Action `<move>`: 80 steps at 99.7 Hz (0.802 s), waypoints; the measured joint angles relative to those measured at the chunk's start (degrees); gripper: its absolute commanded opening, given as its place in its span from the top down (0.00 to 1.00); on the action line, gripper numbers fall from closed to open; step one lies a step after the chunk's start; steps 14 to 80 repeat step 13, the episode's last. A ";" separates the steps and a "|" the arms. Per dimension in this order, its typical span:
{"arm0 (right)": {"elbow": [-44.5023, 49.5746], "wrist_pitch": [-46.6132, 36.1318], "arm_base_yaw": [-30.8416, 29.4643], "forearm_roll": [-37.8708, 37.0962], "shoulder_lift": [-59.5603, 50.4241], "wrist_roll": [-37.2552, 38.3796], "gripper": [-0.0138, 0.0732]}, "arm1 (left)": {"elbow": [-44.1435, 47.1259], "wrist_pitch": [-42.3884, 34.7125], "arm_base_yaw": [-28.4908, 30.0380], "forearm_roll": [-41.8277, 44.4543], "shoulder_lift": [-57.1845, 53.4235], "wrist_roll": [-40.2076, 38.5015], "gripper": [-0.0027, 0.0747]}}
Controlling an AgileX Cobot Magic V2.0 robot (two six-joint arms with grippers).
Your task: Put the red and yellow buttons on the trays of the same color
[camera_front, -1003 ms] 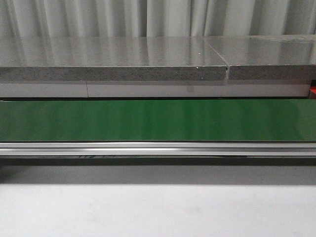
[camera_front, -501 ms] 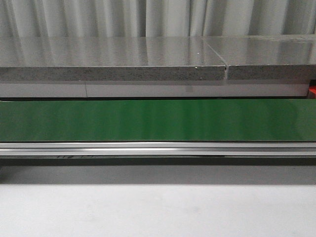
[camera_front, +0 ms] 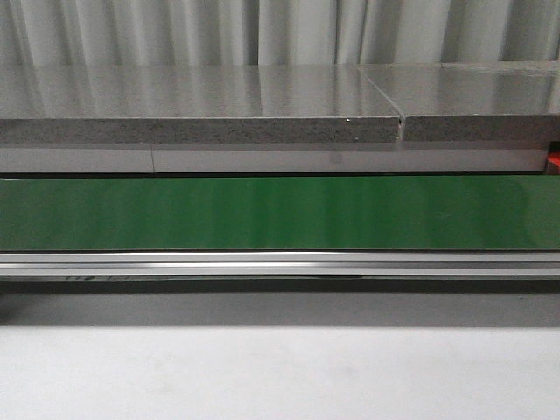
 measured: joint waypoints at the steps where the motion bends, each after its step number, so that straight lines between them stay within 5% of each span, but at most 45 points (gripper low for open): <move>1: 0.00 0.00 0.00 0.00 0.00 0.00 0.92 | 0.00 0.00 0.00 0.00 0.00 0.00 0.99; 80: 0.00 0.00 0.00 0.00 0.00 0.00 0.92 | 0.00 0.00 0.00 0.00 0.00 0.00 0.99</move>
